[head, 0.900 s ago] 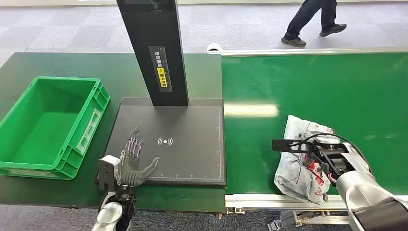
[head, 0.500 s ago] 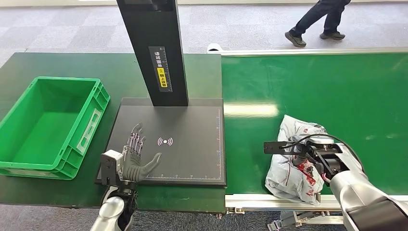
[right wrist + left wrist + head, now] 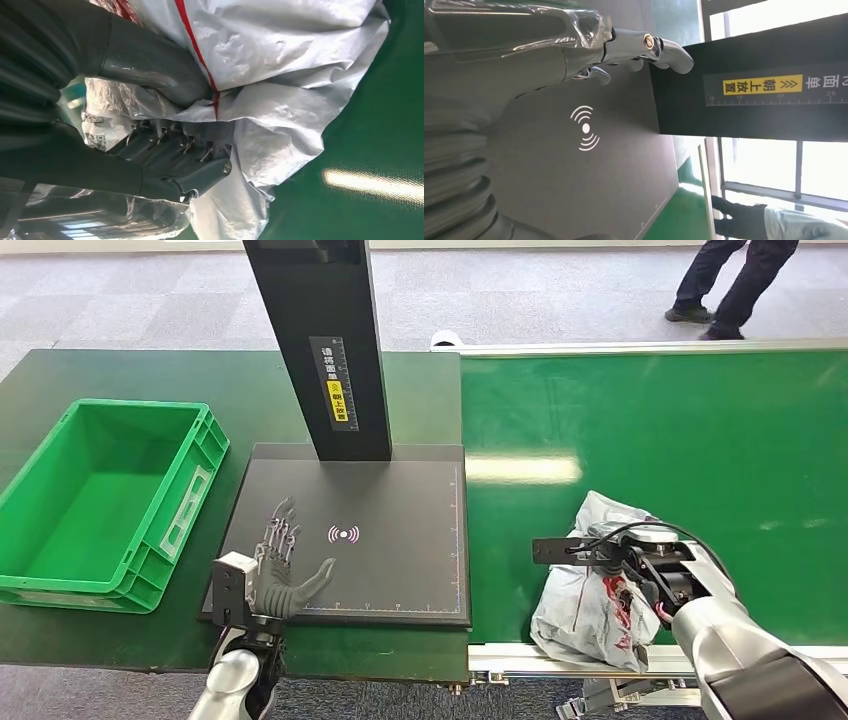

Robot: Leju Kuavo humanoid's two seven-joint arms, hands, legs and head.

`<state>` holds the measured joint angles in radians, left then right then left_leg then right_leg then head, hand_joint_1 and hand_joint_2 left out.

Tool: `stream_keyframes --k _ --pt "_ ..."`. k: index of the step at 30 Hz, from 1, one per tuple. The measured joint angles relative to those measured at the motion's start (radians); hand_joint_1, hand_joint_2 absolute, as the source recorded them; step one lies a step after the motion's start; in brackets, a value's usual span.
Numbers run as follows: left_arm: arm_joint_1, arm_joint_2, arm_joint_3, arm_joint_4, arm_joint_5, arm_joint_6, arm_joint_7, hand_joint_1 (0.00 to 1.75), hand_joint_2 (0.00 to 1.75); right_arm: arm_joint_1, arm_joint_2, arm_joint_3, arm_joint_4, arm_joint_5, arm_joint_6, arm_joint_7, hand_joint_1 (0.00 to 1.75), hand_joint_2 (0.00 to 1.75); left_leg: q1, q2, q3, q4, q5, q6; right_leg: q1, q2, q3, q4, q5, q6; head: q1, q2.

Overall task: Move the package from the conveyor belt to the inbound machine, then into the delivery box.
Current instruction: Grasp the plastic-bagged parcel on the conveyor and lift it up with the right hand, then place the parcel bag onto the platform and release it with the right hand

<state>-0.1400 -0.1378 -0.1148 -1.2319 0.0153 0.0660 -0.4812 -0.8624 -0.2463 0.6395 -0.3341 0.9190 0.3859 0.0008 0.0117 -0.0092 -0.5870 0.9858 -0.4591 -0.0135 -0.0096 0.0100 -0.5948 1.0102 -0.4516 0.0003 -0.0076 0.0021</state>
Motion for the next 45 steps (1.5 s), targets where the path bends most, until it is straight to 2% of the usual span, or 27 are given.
stream_keyframes --k 8,13,17,20,28,35,38,45 --pt "0.006 0.0 0.004 -0.004 0.0 -0.006 0.002 0.0 1.75 0.004 0.004 0.002 0.0 -0.009 -0.021 -0.038 1.75 1.75 0.0 0.0 0.0 0.0 0.0 0.0 0.0 0.0 0.0 0.0 0.0 0.0 0.0 0.0" --pt "0.021 0.001 0.013 -0.025 0.0 -0.014 0.002 0.0 1.75 0.012 0.012 -0.012 -0.016 -0.061 -0.151 -0.088 1.75 1.75 0.0 0.001 0.0 0.0 0.0 0.0 0.0 0.0 0.0 0.0 0.0 0.0 0.0 0.0" --pt "0.042 0.002 0.021 -0.055 0.0 -0.016 0.003 0.0 1.75 0.01 0.031 -0.045 -0.046 -0.095 -0.288 -0.092 1.75 1.75 0.0 0.0 -0.001 0.0 0.0 0.0 0.0 0.0 0.0 0.0 0.0 0.0 0.0 0.0" --pt "0.057 0.002 0.028 -0.075 0.001 -0.015 0.003 0.0 1.75 0.004 0.041 -0.068 -0.067 -0.119 -0.341 -0.097 1.75 1.75 0.0 0.0 -0.001 0.0 0.0 0.0 0.0 0.0 0.0 0.0 0.0 0.0 0.0 0.0" --pt "0.086 0.0 0.044 -0.12 0.002 0.01 -0.001 0.0 1.75 0.0 0.073 -0.187 -0.159 -0.254 -0.522 -0.174 1.75 1.75 0.0 0.0 -0.001 0.0 0.0 0.0 0.0 0.0 -0.001 0.0 0.0 0.0 0.0 0.0" --pt "0.091 -0.017 0.067 -0.146 0.022 0.121 -0.074 0.0 1.75 0.018 0.087 -0.271 -0.332 -0.313 -0.643 -0.271 1.75 1.75 0.0 0.0 -0.001 0.0 0.0 0.0 0.0 0.0 -0.001 0.0 0.0 0.0 0.0 0.0" --pt "0.091 -0.023 0.072 -0.156 0.029 0.137 -0.095 0.0 1.75 0.026 0.092 -0.287 -0.418 -0.318 -0.697 -0.312 1.75 1.75 0.0 0.0 -0.001 0.0 0.0 0.0 0.0 0.0 -0.001 0.0 0.0 0.0 0.0 0.0" --pt "0.09 -0.032 0.074 -0.166 0.038 0.154 -0.114 0.0 1.75 0.027 0.104 -0.298 -0.51 -0.319 -0.727 -0.355 1.75 1.75 0.0 0.0 -0.001 0.0 0.0 0.0 0.0 0.0 -0.001 0.0 0.0 0.0 0.0 0.0"
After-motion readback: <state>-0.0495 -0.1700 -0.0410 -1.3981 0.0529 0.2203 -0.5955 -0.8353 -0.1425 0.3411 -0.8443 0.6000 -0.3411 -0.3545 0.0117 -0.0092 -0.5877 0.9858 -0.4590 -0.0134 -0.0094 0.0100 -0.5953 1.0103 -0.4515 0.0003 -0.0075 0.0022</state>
